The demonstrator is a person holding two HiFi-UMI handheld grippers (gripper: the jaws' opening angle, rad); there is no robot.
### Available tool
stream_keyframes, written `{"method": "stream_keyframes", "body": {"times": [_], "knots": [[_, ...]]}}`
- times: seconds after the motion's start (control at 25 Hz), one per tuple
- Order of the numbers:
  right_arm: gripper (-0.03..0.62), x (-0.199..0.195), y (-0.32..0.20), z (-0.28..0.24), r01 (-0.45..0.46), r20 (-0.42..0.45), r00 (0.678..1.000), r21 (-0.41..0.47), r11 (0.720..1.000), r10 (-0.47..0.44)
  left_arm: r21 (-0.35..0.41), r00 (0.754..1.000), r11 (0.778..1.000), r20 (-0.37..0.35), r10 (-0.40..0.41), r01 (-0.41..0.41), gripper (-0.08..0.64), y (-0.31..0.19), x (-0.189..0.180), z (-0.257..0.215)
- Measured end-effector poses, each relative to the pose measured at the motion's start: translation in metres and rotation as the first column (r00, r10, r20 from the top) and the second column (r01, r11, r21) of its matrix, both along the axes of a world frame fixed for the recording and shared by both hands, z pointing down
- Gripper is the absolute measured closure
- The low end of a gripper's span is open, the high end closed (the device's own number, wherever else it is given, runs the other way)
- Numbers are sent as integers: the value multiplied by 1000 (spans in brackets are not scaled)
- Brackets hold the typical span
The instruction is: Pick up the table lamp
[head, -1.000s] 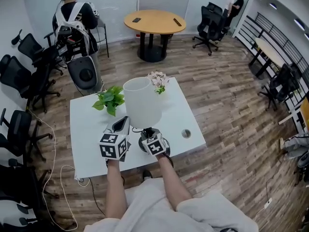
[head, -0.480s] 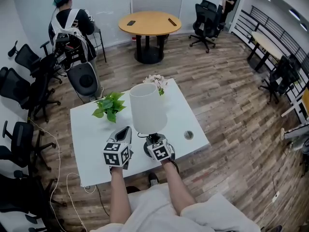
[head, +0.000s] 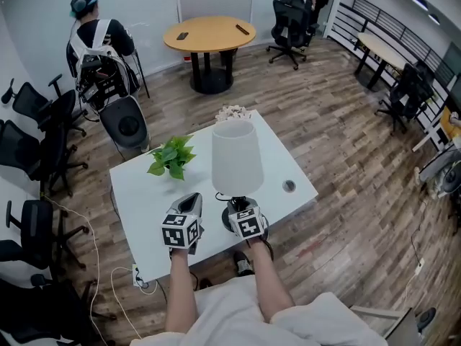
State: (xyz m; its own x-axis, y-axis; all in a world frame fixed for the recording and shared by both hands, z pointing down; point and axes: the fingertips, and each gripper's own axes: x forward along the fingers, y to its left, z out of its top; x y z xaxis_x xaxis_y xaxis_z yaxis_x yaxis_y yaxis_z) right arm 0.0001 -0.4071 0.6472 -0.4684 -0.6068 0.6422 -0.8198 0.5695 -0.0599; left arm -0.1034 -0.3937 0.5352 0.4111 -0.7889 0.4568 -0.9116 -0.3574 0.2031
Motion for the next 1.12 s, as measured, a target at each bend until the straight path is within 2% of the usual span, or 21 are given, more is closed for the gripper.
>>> {"method": "stream_keyframes", "body": {"times": [0.2, 0.44, 0.72, 1.12], "knots": [[472, -20, 46, 10, -70, -3, 998, -27, 997, 70, -28, 1000, 999, -1, 31, -31, 560, 43, -30, 14], [474, -43, 89, 11, -141, -1, 990, -18, 990, 141, -47, 997, 996, -20, 69, -69, 560, 83, -57, 29], [474, -63, 120, 4, -151, -8, 989, 11, 988, 151, -57, 996, 995, -33, 78, -80, 560, 117, -79, 41], [474, -66, 130, -1, -165, -6, 986, 24, 986, 165, -47, 995, 995, -44, 90, -92, 560, 126, -82, 45]]}}
